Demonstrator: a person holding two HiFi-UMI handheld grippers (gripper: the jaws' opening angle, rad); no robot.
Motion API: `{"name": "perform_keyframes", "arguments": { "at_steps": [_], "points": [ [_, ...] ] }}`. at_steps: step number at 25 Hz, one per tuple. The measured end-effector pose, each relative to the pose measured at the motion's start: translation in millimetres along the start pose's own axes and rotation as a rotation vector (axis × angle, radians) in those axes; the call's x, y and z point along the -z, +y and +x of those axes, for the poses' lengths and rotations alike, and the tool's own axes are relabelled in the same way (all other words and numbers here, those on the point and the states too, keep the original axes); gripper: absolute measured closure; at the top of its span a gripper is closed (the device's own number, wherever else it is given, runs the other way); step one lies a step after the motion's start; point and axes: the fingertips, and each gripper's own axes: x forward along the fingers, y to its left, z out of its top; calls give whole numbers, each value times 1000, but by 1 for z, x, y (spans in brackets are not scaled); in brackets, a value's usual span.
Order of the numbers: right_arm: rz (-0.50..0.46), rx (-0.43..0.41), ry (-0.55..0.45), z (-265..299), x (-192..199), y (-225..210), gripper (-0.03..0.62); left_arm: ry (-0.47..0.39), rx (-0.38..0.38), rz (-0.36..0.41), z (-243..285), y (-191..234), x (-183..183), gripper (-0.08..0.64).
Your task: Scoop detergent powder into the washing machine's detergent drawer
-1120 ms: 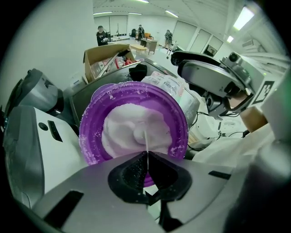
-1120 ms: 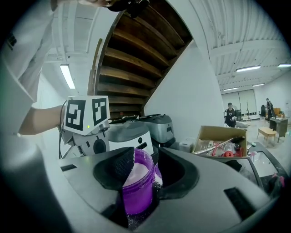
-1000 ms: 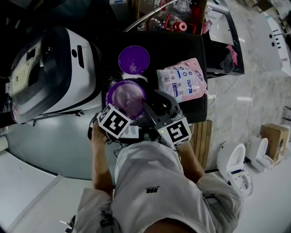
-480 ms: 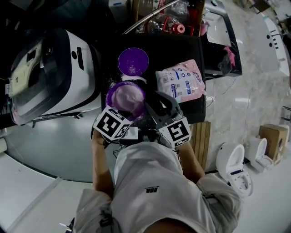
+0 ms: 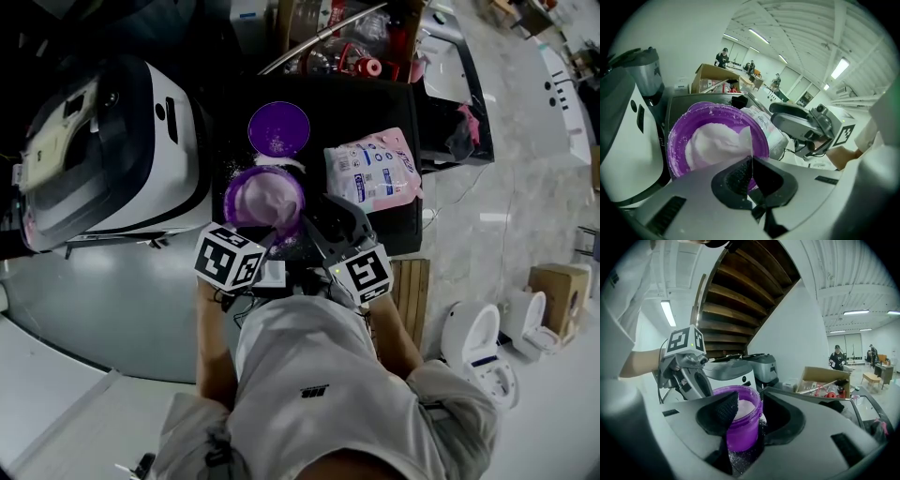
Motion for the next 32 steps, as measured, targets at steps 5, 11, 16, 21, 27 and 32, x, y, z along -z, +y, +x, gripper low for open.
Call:
{"name": "perform_keyframes", "arguments": {
  "at_steps": [5,11,16,21,27,32],
  "points": [
    [-14,10,11,1,4,14,426,-104,-9,-29,-6,2,-2,545],
    [-35,40,26,4,10,31,426,-229,15,-81,-16,7,-3,545],
    [-45,82,35,8,14,41,426,-307,9,-85,-24,13,0,545],
    [-44,124,43,14,15,52,426,-368,23,-69,-32,20,4,545],
    [-26,202,49,13,17,51,426,-427,78,-36,-36,19,3,545],
    [-26,228,42,10,16,53,426,-466,87,-46,-38,21,2,545]
  ]
}}
